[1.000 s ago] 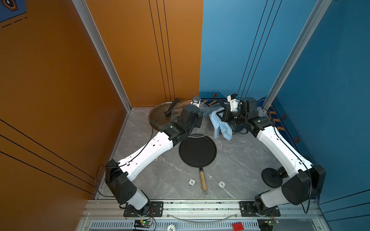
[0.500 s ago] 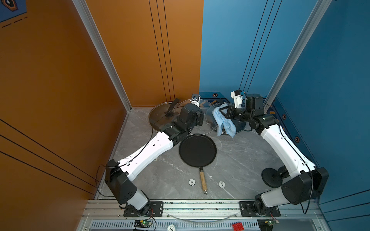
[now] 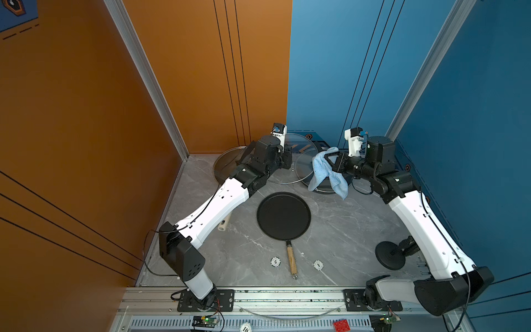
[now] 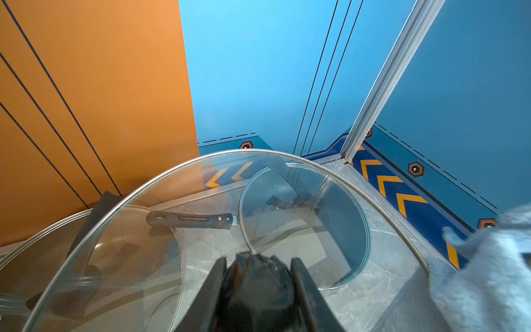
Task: Wipe the pot lid with a cloth
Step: Wipe the pot lid.
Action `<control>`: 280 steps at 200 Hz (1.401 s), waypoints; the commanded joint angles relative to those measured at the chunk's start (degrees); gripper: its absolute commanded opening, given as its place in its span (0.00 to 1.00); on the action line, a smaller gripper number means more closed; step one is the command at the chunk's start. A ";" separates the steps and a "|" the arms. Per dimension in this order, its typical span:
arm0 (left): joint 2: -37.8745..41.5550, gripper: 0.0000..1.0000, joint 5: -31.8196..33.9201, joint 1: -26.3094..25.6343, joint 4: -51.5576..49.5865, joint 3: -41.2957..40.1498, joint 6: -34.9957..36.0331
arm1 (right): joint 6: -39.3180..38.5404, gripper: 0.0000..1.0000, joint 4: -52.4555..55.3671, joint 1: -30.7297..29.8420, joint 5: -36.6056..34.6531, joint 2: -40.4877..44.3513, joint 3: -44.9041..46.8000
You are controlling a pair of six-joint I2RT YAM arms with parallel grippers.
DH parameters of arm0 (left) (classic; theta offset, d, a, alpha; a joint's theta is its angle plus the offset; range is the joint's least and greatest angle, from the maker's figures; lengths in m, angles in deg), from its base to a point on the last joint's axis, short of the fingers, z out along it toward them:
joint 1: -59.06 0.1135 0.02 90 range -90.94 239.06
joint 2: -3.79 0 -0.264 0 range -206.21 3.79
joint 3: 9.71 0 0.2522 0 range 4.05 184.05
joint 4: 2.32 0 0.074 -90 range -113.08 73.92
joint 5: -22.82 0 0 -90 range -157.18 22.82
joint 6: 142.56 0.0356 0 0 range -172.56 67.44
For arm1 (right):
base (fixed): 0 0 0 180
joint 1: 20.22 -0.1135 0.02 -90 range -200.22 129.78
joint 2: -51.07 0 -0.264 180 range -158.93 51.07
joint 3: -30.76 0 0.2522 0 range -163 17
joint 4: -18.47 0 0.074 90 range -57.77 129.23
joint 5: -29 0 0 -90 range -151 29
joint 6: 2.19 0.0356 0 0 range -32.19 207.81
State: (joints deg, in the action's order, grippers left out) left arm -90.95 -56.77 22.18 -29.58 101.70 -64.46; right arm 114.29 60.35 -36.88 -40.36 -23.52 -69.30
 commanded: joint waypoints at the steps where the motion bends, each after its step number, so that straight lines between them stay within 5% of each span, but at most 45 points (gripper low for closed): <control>1: 1.45 0.32 -4.35 2.27 3.94 3.02 -1.33 | 1.88 0.07 2.09 -0.88 -5.30 4.05 0.58; 94: 8.16 0.32 -2.98 5.48 3.66 -3.60 -1.53 | 5.16 0.08 0.29 -10.17 -19.99 9.16 6.58; 151: 8.96 0.32 -5.55 6.66 3.56 -5.23 -2.51 | 3.98 0.07 -1.73 -10.93 -17.63 6.11 4.64; 216: 7.11 0.31 -8.81 6.08 4.28 -5.28 -3.30 | 1.90 0.07 -6.23 -17.21 -8.85 -7.89 -10.79; 280: 8.78 0.31 -8.98 5.54 6.99 -9.55 -2.18 | -2.02 0.09 -2.24 -19.13 -13.04 -10.39 -16.97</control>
State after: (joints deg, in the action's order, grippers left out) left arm -84.11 -64.26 28.24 -29.03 92.91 -67.02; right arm 114.35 57.64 -56.75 -52.03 -34.95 -84.71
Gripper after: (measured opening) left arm 0.351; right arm 0.110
